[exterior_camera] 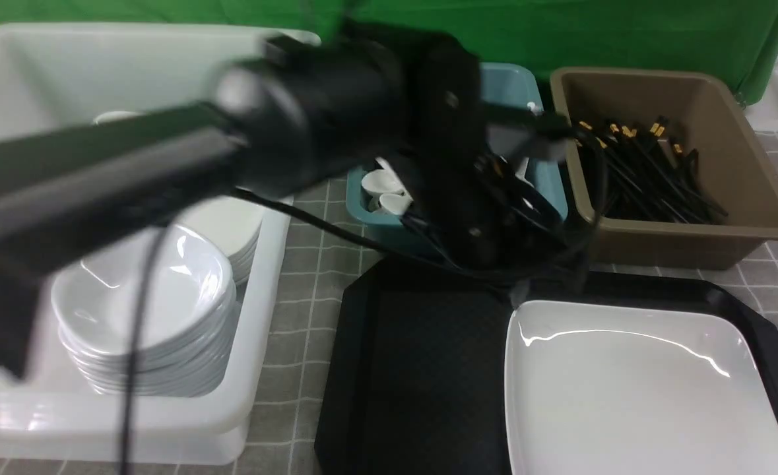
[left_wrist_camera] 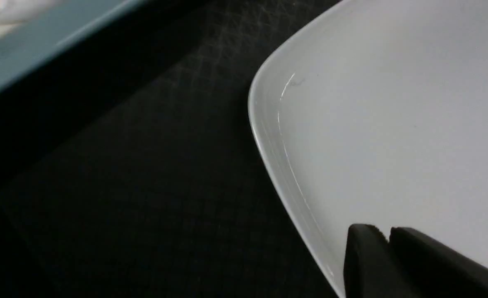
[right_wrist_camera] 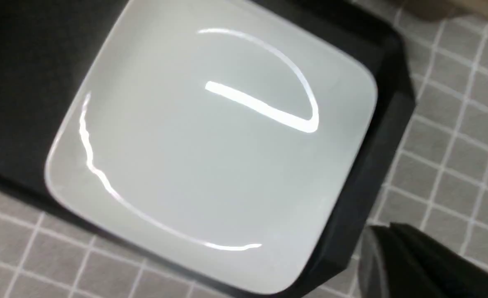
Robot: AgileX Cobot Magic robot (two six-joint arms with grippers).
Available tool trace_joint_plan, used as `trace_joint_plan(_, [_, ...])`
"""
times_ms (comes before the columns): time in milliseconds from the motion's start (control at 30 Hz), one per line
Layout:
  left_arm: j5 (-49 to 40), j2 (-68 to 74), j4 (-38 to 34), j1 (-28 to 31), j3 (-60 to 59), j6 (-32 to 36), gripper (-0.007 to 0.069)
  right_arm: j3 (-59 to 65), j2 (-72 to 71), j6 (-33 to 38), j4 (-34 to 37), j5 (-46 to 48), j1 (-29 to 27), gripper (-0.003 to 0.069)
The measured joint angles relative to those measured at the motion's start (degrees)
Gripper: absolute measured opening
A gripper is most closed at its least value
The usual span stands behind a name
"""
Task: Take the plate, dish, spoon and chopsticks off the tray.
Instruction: Use the left arm to grab a plate from the dinner plate
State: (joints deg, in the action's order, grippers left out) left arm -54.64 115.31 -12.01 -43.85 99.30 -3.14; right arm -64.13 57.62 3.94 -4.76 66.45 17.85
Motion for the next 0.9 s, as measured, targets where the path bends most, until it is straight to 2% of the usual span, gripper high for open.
trace_joint_plan(67, [0.00, 3.65, 0.89, -0.20, 2.42, -0.46, 0.0171, 1.45, -0.84, 0.55, 2.01, -0.11, -0.02, 0.0024])
trace_joint_plan(167, [0.24, 8.22, 3.31, -0.20, 6.00, -1.35, 0.0301, 1.86, -1.35, 1.80, 4.75, -0.31, -0.02, 0.0024])
trace_joint_plan(200, [0.59, 10.25, 3.88, -0.07, 7.26, -1.40, 0.0367, 1.90, -1.43, 2.23, 5.81, -0.67, -0.02, 0.0024])
trace_joint_plan(300, [3.19, 12.80, 3.81, -0.07, 7.99, -1.40, 0.0456, 1.93, -1.68, 2.93, 6.26, -1.50, -0.02, 0.0024])
trace_joint_plan(400, [5.77, 14.62, 2.48, -0.07, 8.04, -1.28, 0.0496, 1.97, -1.68, 3.00, 6.39, -2.49, -0.02, 0.0024])
trace_joint_plan(567, [9.21, 16.73, -0.27, -0.07, 8.23, -0.27, 0.0496, 1.97, -1.68, 3.00, 6.51, -3.05, -0.02, 0.0024])
trace_joint_plan(700, [10.05, 17.51, -1.10, -0.07, 8.34, -0.07, 0.0447, 1.97, -1.68, 3.07, 6.63, -3.07, -0.02, 0.0024])
trace_joint_plan(800, [10.34, 17.95, -1.56, -0.07, 8.46, -0.02, 0.0284, 1.97, -1.68, 3.12, 6.63, -3.07, -0.02, 0.0024])
trace_joint_plan(833, [10.34, 17.95, -1.62, -0.02, 8.46, -0.02, 0.0284, 1.97, -1.68, 3.09, 6.64, -3.07, -0.02, 0.0024])
trace_joint_plan(867, [9.96, 17.95, -3.15, 0.39, 8.58, -0.14, 0.0238, 1.97, -1.68, 3.14, 6.64, -3.12, -0.02, 0.0024])
trace_joint_plan(900, [9.79, 17.95, -3.36, 0.37, 8.64, -0.14, 0.0233, 1.97, -1.68, 3.14, 6.64, -3.12, -0.02, 0.0024])
